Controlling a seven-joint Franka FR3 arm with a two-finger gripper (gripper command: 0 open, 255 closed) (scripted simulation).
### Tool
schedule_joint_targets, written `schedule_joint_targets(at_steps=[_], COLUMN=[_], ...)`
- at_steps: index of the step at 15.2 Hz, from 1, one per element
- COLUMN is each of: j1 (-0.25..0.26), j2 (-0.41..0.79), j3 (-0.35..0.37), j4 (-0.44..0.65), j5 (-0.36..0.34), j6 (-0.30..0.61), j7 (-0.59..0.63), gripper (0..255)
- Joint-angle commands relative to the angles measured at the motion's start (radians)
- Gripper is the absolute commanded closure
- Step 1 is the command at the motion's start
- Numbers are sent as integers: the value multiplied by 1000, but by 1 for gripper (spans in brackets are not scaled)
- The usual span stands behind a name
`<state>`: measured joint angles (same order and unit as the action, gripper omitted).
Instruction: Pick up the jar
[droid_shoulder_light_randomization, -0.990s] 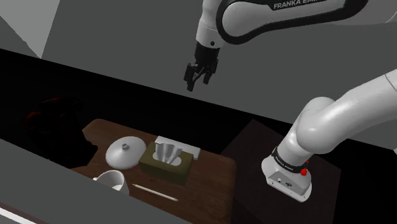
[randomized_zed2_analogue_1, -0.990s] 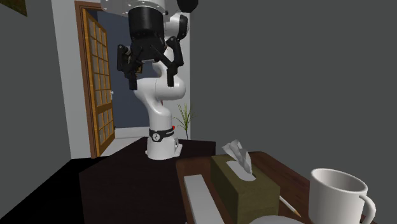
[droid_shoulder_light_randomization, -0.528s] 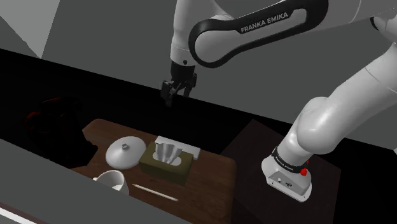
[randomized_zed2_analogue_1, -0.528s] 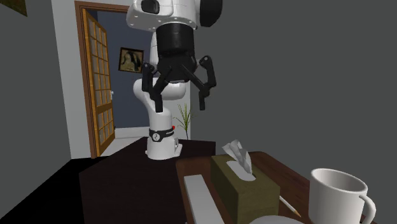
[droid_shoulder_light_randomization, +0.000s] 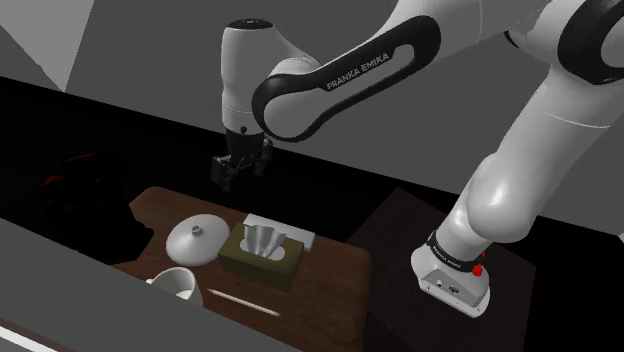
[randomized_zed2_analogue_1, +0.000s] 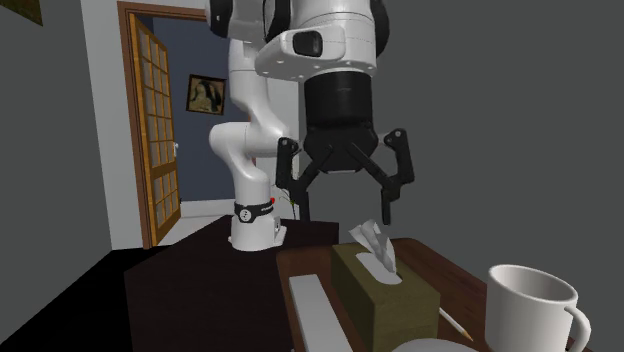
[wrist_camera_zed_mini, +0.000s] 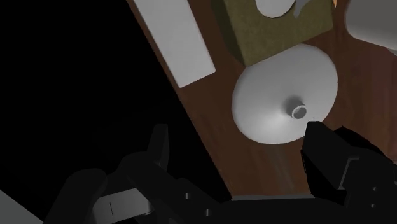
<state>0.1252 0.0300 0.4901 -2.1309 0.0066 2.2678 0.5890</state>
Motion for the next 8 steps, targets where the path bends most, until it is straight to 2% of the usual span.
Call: schedule_joint_targets(at_steps=[1, 8], j1=[23, 147], j2=[88, 367], j3=[16, -6], j4=[64, 304], j5=[-61, -236], j6=[12, 10], j7=[70, 240], gripper=[0, 0])
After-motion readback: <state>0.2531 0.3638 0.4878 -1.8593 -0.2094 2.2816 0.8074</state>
